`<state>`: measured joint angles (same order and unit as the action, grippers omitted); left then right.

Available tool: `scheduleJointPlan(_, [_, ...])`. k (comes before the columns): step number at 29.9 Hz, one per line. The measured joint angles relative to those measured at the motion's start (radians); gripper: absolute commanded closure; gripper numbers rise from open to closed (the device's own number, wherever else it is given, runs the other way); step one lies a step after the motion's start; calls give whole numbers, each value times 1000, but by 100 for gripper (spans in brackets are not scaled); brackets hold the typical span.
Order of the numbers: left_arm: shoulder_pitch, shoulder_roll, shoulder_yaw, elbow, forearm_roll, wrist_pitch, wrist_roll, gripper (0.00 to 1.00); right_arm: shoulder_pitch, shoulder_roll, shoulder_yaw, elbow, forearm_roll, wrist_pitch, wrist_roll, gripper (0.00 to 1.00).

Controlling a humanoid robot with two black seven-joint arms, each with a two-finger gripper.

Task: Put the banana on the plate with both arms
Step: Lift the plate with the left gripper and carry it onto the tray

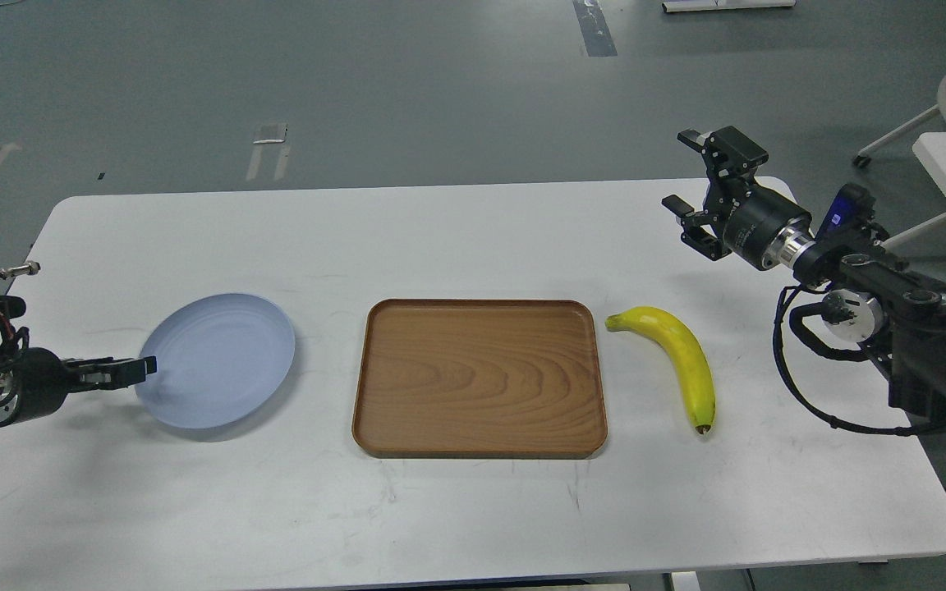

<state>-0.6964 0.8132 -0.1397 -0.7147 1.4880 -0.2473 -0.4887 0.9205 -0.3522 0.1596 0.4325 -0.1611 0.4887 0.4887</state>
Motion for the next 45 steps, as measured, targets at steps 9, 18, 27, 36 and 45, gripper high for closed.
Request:
scheduleJointPlan(9, [1,-6,1,0,3,-2,0,100,0,1,0,-1,0,0,0,0])
scheduleJointPlan(18, [-58,-5,-2,-23,-26,-4,0,100,-1,1,0,-2,0,0,0,0])
scheduleJointPlan(27, [-246,-18,1,-200,-24,-69,0,100,5,-6,2,-2,0,0,0,0])
scheduleJointPlan(36, [-370,-248,100,-189,53,-117,0,100,10,-33,2,-2,1,0,0,0])
scheduleJointPlan(45, [-382,-514,154,0,80,-119,0,100,10,-67,5,3,3,0,0,0])
